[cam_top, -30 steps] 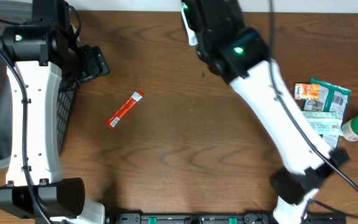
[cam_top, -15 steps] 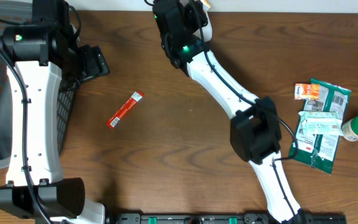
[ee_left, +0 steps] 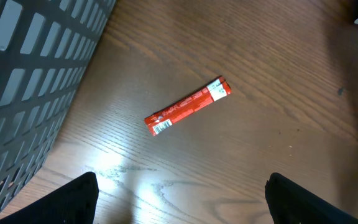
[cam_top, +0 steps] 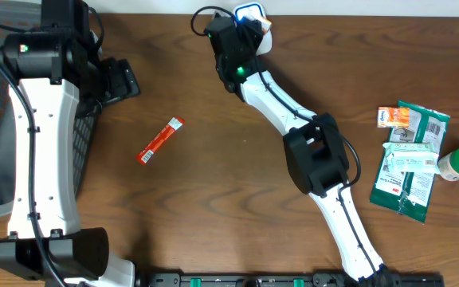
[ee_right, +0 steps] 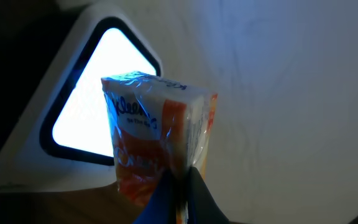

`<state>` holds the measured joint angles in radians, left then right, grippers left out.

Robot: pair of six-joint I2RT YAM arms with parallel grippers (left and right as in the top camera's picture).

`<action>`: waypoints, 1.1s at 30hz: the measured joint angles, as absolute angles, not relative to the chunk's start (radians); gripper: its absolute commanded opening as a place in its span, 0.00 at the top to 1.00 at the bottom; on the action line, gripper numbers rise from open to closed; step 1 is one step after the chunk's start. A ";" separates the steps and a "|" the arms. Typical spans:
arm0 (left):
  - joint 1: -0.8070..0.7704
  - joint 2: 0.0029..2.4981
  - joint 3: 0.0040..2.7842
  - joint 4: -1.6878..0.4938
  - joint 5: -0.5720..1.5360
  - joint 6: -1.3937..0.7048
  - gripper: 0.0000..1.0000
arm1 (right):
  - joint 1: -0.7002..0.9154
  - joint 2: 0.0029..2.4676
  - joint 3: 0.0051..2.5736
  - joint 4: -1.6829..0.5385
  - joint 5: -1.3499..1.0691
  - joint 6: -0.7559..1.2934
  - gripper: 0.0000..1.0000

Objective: Scan the item barcode
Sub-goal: 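Hold the tissue pack under the white scanner with the right gripper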

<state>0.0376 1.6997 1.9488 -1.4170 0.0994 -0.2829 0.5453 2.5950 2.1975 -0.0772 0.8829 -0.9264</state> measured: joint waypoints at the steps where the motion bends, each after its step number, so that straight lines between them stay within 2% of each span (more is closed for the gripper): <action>1: 0.038 1.700 1.949 -1.417 0.099 -0.283 0.14 | 0.545 2.595 2.197 -0.074 0.880 -0.928 0.99; 13: 0.038 1.700 1.949 -1.417 0.099 -0.283 0.14 | 0.542 2.595 2.198 -0.107 0.871 -0.920 0.99; 24: 0.038 1.700 1.949 -1.417 0.099 -0.283 0.14 | 0.542 2.593 2.198 -0.094 0.935 -0.807 0.99; 30: 0.038 1.700 1.949 -1.417 0.099 -0.283 0.14 | 0.543 2.529 2.196 -0.289 0.960 -0.717 0.99; 33: 0.038 1.700 1.949 -1.418 0.099 -0.283 0.14 | 0.544 2.429 2.194 -0.508 0.948 -0.583 0.99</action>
